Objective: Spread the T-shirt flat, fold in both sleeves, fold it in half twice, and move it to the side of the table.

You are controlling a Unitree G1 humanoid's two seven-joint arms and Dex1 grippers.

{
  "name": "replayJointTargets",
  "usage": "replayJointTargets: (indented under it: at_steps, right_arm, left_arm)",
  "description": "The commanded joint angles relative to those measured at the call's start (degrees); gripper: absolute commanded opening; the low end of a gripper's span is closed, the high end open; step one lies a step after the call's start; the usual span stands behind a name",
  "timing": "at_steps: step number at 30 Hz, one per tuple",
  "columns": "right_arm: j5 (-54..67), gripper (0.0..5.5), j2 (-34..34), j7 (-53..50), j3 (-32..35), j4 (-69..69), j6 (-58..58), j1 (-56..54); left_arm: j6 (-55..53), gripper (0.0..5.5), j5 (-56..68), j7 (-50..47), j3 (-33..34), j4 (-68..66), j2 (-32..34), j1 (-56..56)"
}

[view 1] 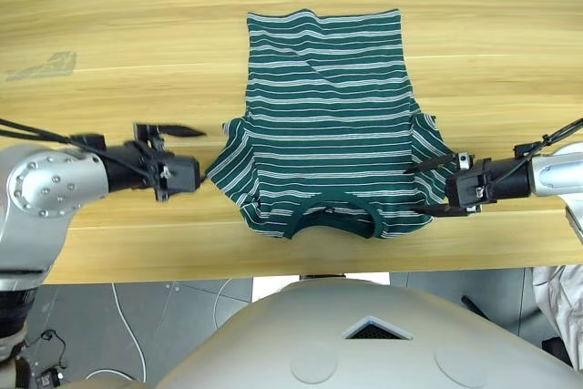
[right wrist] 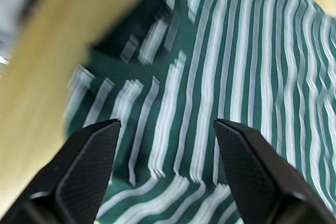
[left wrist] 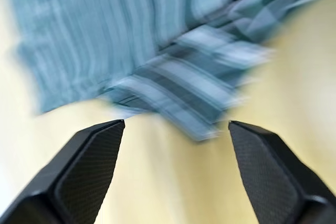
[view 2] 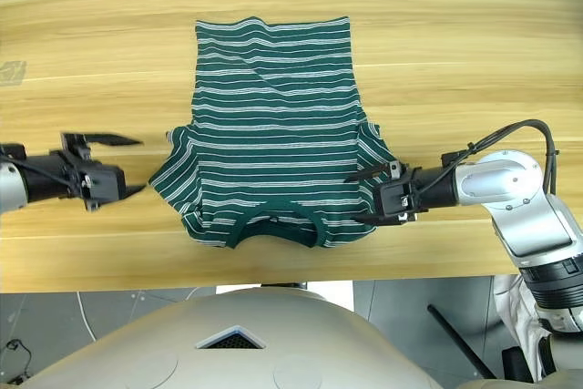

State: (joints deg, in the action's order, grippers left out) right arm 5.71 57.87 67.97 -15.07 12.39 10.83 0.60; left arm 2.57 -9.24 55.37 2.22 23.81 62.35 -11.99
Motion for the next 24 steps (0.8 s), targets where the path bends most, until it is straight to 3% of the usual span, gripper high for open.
replayJointTargets:
  at_steps: [1, 6, 12, 24]
  right_arm:
    - [-8.8, 3.28, -2.2, -5.8, 0.5, -5.9, 4.2, -4.3]
    - [-17.2, 3.28, -3.7, -10.8, -0.7, -12.9, 8.8, -8.0]
    - [-22.7, 3.28, -4.9, -13.6, -2.5, -20.4, 12.6, -10.9]
    - [-27.4, 3.28, -3.5, -15.2, -4.7, -28.9, 15.1, -11.6]
  left_arm:
    - [-0.5, 3.68, -2.4, -3.9, -4.5, -3.0, -5.6, 4.2]
    - [0.8, 3.68, -4.9, -6.3, -9.3, -7.0, -9.7, 5.0]
    - [2.3, 3.68, -6.4, -7.0, -11.3, -10.5, -9.8, 2.5]
    - [6.3, 3.68, -9.9, -10.9, -9.7, -16.1, -7.8, 1.6]
